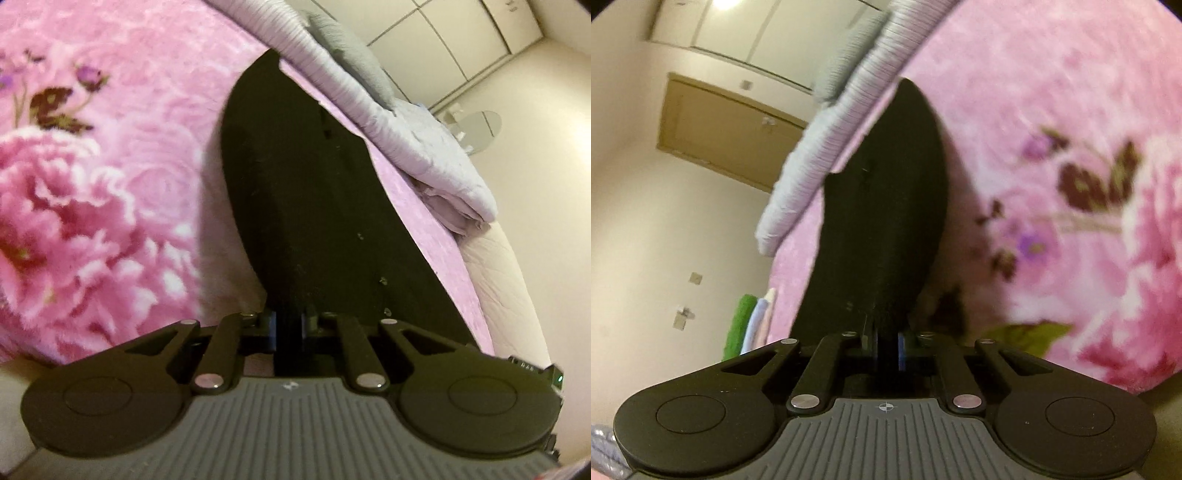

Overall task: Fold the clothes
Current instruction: 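Lift the hem with both grippers and fold it toward the collar edge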

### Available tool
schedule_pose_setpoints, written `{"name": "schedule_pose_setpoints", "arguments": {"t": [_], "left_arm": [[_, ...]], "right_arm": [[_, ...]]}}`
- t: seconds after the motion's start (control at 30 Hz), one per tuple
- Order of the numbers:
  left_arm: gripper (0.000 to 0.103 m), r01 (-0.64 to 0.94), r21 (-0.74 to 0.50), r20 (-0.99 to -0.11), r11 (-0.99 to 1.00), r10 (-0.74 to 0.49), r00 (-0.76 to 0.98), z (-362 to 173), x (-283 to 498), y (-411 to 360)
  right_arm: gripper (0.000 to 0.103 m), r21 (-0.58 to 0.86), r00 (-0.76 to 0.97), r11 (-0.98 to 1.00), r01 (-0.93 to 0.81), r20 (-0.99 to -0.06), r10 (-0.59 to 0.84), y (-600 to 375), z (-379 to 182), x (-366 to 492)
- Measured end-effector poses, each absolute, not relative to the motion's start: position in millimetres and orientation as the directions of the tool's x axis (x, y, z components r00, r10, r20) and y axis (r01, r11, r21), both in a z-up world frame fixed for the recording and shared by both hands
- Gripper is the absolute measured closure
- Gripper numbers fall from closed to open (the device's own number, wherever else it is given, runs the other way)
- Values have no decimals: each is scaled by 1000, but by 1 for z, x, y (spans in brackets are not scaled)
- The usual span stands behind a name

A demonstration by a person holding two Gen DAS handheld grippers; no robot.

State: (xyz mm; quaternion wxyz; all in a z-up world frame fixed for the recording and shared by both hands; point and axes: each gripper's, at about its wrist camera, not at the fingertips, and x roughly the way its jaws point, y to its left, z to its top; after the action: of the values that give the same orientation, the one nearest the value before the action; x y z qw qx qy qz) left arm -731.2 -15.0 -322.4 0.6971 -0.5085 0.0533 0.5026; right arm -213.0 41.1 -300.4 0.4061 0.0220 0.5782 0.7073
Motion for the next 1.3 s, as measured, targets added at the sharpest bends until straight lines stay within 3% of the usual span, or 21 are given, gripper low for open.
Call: {"name": "schedule_pose_setpoints", "arguments": {"t": [0.33,0.5,0.73,0.9,0.97,1.07,1.2,1.3], "left_arm": [[95,-706,-704,-596,-74,602,531,-331,-733,-104],[95,-665,-746,-530,-43,643,553,-302,-737,-100],[94,-640,-768,-450,16,698,557,-256,-743,-13],[87,-664,-746,-506,-52,694,513,-279,-745,98],[82,-688,-714,-572,-130,675,467,-294,-748,134],[78,-714,-679,-606,-169,678,415,-301,-757,152],[73,-770,-614,-639,-173,682,356,-305,-769,148],[73,-789,-598,-643,-141,672,367,-310,-773,144]], "right_arm": [[94,839,-664,113,-532,-496,559,-55,-311,-198],[94,856,-670,75,-512,-452,589,-62,-291,-195],[94,863,-682,-29,-505,-378,626,13,-239,-208],[94,863,-643,75,-500,-427,636,105,-260,-216],[87,862,-631,123,-492,-451,631,138,-275,-216],[61,857,-611,154,-492,-466,640,164,-289,-207],[60,852,-608,131,-506,-460,647,185,-299,-194],[60,782,-581,65,-620,-513,631,183,-299,-191]]}}
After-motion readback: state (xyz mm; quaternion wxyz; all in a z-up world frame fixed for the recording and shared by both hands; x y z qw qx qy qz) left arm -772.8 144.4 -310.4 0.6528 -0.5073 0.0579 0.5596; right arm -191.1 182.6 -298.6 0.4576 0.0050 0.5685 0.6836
